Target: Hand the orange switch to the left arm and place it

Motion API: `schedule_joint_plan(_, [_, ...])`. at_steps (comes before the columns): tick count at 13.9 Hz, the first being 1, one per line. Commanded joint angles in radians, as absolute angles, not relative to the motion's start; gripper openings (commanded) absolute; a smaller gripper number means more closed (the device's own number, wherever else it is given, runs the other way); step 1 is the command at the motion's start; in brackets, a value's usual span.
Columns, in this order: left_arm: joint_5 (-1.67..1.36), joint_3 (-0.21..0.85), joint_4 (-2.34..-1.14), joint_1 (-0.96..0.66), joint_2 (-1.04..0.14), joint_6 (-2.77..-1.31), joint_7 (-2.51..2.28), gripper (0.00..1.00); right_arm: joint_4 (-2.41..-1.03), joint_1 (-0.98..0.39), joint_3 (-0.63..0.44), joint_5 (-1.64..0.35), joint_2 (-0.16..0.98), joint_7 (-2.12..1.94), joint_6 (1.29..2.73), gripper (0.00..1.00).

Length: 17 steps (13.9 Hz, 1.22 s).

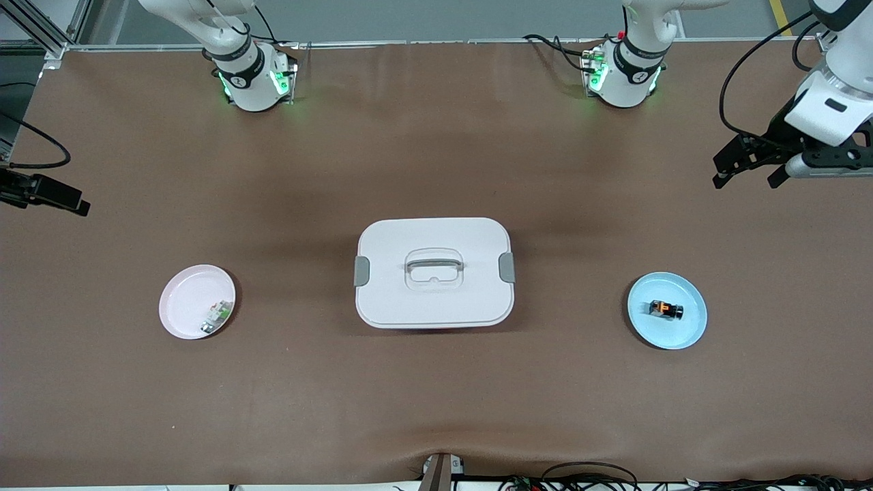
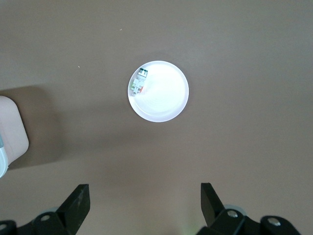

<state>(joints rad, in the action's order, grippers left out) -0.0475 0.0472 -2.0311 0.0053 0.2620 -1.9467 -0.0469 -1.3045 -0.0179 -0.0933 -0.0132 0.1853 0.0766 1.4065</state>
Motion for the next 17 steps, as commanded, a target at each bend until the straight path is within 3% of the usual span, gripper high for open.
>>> schedule_joint_plan(1, [-0.028, 0.049, -1.988, 0.008, 0.247, -1.93, -0.04, 1.0, -1.412, -0.009, -0.091, -0.023, 0.109, 0.068, 1.462, 1.0])
schedule_joint_plan(3, [-0.018, 0.049, -1.849, 0.006, 0.165, -1.818, -0.044, 1.0, -1.494, 0.053, -0.017, -0.02, 0.059, 0.067, 1.509, 1.0])
schedule_joint_plan(7, [0.021, 0.051, -1.533, -0.006, -0.035, -1.611, -0.037, 1.0, -1.531, 0.058, -0.005, -0.012, 0.032, 0.071, 1.531, 1.0])
schedule_joint_plan(17, [0.008, 0.049, -1.621, 0.018, -0.008, -1.597, 0.029, 1.0, -1.526, 0.066, -0.008, -0.014, 0.034, 0.074, 1.525, 1.0])
